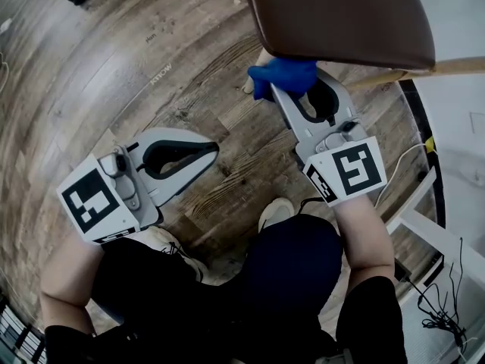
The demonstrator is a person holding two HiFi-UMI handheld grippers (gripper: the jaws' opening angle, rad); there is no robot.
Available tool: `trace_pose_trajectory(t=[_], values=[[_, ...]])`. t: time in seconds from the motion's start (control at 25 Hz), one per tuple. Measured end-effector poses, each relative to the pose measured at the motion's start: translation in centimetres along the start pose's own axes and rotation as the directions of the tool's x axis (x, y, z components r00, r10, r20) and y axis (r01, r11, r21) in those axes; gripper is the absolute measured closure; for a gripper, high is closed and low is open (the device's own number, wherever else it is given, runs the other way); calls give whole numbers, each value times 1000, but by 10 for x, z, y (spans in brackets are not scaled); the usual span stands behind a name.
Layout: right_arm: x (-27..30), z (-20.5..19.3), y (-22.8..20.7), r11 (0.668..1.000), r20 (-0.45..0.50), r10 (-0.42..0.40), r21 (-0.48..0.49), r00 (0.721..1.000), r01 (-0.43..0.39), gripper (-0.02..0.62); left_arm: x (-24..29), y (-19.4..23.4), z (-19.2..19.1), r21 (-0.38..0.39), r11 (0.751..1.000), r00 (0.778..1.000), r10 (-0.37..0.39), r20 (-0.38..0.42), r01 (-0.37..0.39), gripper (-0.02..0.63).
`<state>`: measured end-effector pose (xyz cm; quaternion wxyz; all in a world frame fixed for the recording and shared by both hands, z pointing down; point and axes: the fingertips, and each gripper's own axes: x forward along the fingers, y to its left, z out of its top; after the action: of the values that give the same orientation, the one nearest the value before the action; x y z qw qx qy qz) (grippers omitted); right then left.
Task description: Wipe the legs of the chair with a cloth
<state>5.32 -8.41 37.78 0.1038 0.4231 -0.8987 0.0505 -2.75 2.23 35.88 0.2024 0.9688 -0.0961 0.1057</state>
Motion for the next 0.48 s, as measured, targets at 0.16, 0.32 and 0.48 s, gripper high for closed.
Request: trace_pose_trajectory(t=[0.16,0.32,0.48], values=[[3,-13,-1,1000,-8,2,20,1000,-2,449,0,0,0,-3,1000,1000,3,-3,-3,600],[13,-49,-3,999,-52,7,47,999,-5,449,-2,4,-4,-14,1000,1000,16,-10,-17,600],[26,-98,-7,997,-113,22,80,993,-13,448,-2,8,-7,-24,999,1000,23,-15,-23,600]])
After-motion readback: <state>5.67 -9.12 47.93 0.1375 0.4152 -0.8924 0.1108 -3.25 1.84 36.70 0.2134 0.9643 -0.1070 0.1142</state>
